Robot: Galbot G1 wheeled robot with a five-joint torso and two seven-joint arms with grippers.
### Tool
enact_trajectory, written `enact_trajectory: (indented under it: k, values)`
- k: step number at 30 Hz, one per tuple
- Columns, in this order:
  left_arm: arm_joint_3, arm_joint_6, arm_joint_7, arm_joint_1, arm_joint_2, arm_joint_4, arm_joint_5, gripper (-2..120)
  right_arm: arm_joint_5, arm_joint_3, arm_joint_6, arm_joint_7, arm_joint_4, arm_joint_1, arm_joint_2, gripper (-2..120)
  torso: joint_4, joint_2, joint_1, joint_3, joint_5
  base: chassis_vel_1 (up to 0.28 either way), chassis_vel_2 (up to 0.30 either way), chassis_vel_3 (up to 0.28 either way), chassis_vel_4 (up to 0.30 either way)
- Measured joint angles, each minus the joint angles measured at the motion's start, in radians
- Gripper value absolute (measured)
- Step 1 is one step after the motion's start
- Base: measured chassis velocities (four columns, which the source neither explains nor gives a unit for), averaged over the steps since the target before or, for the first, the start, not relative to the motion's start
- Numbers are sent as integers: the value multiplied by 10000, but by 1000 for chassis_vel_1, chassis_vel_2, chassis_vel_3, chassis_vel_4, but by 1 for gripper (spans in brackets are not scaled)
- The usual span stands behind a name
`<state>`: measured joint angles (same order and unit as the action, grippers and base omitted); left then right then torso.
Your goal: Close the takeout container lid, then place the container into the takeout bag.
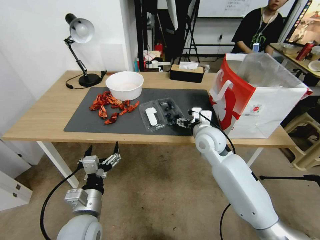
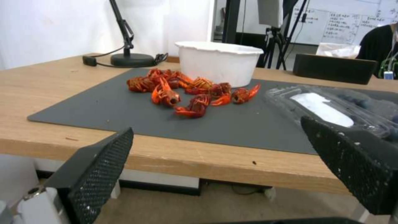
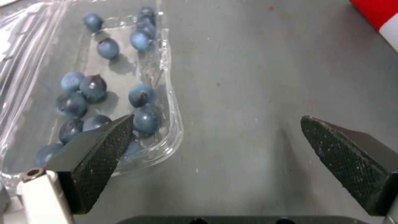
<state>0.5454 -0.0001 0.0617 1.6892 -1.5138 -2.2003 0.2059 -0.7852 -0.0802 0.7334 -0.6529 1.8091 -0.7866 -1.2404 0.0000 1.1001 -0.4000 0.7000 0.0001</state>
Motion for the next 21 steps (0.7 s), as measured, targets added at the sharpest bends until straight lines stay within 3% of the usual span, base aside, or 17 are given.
enact_trajectory:
  k: [16, 21]
  values:
    - [-26, -63, 15, 48, -46, -32, -25, 100, 27, -210, -84, 217, 560, -444, 12, 100, 0, 0, 0, 0, -1, 0, 0, 0, 0]
    - [-22, -64, 19, 58, -42, -32, -26, 100, 227, -515, -813, 816, 1036, -525, -16, 100, 2, 0, 0, 0, -1, 0, 0, 0, 0]
